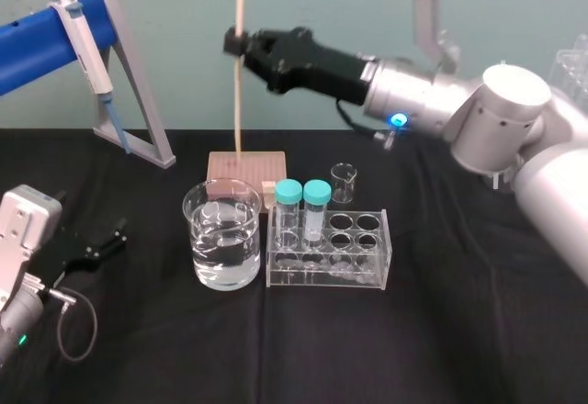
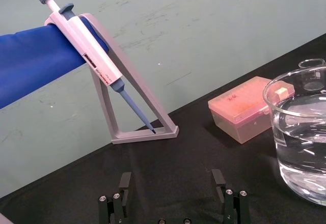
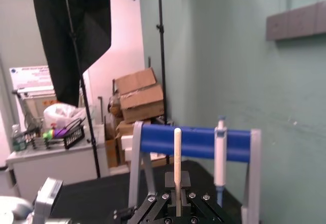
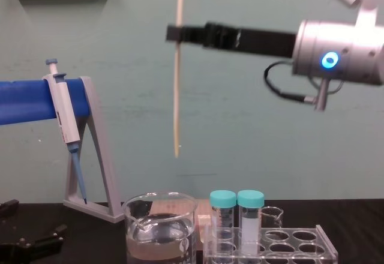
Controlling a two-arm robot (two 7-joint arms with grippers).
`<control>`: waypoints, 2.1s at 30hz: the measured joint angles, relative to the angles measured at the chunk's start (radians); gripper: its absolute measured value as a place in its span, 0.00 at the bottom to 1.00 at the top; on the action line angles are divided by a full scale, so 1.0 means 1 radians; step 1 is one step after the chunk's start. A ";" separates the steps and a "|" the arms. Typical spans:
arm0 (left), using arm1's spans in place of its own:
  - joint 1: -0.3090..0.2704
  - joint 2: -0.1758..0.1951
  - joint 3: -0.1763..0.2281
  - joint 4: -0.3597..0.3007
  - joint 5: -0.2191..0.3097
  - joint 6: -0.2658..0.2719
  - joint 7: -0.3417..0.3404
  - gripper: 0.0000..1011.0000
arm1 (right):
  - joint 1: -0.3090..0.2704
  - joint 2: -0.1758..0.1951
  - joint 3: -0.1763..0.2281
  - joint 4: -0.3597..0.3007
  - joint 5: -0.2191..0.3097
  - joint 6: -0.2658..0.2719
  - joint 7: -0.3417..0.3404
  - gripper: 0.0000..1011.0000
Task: Hold the thermometer with one hand and immerse one end into the beaker, then reinsert it into the test tube rack.
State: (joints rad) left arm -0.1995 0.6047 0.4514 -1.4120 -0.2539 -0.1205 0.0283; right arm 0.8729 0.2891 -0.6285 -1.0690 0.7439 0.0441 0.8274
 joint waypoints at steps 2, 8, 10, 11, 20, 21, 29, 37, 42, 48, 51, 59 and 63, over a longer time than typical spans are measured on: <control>0.000 0.000 0.000 0.000 0.000 0.000 0.000 0.99 | 0.002 -0.009 -0.012 0.019 -0.009 -0.007 0.009 0.05; 0.000 0.000 0.000 0.000 0.000 0.000 0.000 0.99 | 0.003 -0.041 -0.041 0.084 -0.044 -0.044 0.041 0.05; 0.000 0.000 0.000 0.000 0.000 0.000 0.000 0.99 | 0.003 -0.045 -0.045 0.095 -0.050 -0.050 0.048 0.05; 0.000 0.000 0.000 0.000 0.000 0.000 0.000 0.99 | 0.003 -0.047 -0.046 0.100 -0.054 -0.052 0.052 0.05; 0.000 0.000 0.000 0.000 0.000 0.000 0.000 0.99 | 0.000 -0.077 -0.055 0.173 -0.080 -0.079 0.083 0.05; 0.000 0.000 0.000 0.000 0.000 0.000 0.000 0.99 | 0.000 -0.080 -0.055 0.179 -0.082 -0.081 0.084 0.05; 0.000 0.000 0.000 0.000 0.000 0.000 0.000 0.99 | -0.006 -0.103 -0.047 0.223 -0.095 -0.091 0.093 0.05; 0.000 0.000 0.000 0.000 0.000 0.000 0.000 0.99 | -0.009 -0.124 -0.039 0.253 -0.120 -0.109 0.089 0.05; 0.000 0.000 0.000 0.000 0.000 0.000 0.000 0.99 | -0.006 -0.139 -0.036 0.282 -0.139 -0.130 0.089 0.05; 0.000 0.000 0.000 0.000 0.000 0.000 0.000 0.99 | -0.005 -0.150 -0.030 0.302 -0.156 -0.140 0.089 0.05; 0.000 0.000 0.000 0.000 0.000 0.000 0.000 0.99 | -0.006 -0.153 -0.025 0.309 -0.162 -0.142 0.091 0.05; 0.000 0.000 0.000 0.000 0.000 0.000 0.000 0.99 | -0.006 -0.163 -0.014 0.332 -0.178 -0.147 0.098 0.05; 0.000 0.000 0.000 0.000 0.000 0.000 0.000 0.99 | -0.008 -0.165 -0.010 0.337 -0.185 -0.147 0.099 0.05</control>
State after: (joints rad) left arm -0.1995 0.6047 0.4514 -1.4120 -0.2539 -0.1205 0.0283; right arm 0.8649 0.1239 -0.6382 -0.7322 0.5587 -0.1031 0.9264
